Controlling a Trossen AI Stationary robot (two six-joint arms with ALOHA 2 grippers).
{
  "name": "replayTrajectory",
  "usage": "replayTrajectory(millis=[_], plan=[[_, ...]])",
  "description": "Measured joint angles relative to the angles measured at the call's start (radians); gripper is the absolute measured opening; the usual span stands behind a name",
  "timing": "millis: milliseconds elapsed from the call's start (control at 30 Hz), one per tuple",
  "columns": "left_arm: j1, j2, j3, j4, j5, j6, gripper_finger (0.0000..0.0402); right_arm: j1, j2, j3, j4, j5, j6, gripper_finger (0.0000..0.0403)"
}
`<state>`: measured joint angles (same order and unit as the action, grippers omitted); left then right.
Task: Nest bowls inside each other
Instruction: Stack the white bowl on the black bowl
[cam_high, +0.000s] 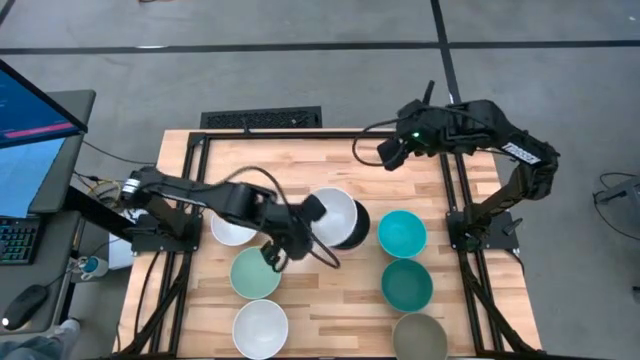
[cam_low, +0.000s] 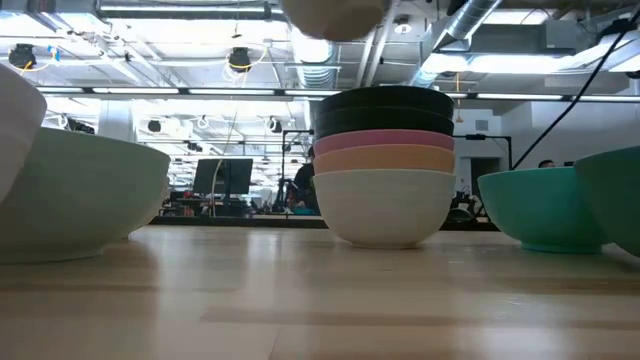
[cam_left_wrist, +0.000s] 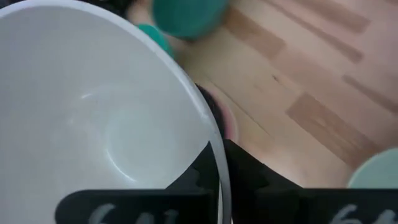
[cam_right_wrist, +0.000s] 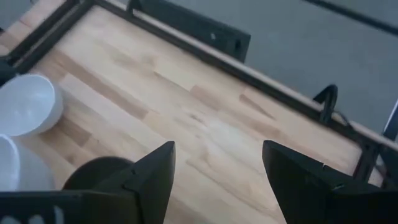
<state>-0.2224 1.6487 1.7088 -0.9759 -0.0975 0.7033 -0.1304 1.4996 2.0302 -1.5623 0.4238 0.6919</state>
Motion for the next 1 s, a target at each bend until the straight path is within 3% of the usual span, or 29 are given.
replayTrajectory(millis=[233, 633, 1000], plan=[[-0.013, 0.137, -0.001, -0.016, -0.097, 0.126, 0.0, 0.06, -0.004, -0.077, -0.002, -0.018, 0.078, 0.0265], [0.063, 0.172, -0.001, 0.083, 0.064, 0.124, 0.0, 0.184, -0.005, -0.08, -0.001, 0.011, 0.203, 0.0265], [0.116, 0.172, -0.001, 0.061, 0.135, 0.054, 0.0, 0.232, -0.005, -0.08, 0.0, 0.026, 0.277, 0.0265]])
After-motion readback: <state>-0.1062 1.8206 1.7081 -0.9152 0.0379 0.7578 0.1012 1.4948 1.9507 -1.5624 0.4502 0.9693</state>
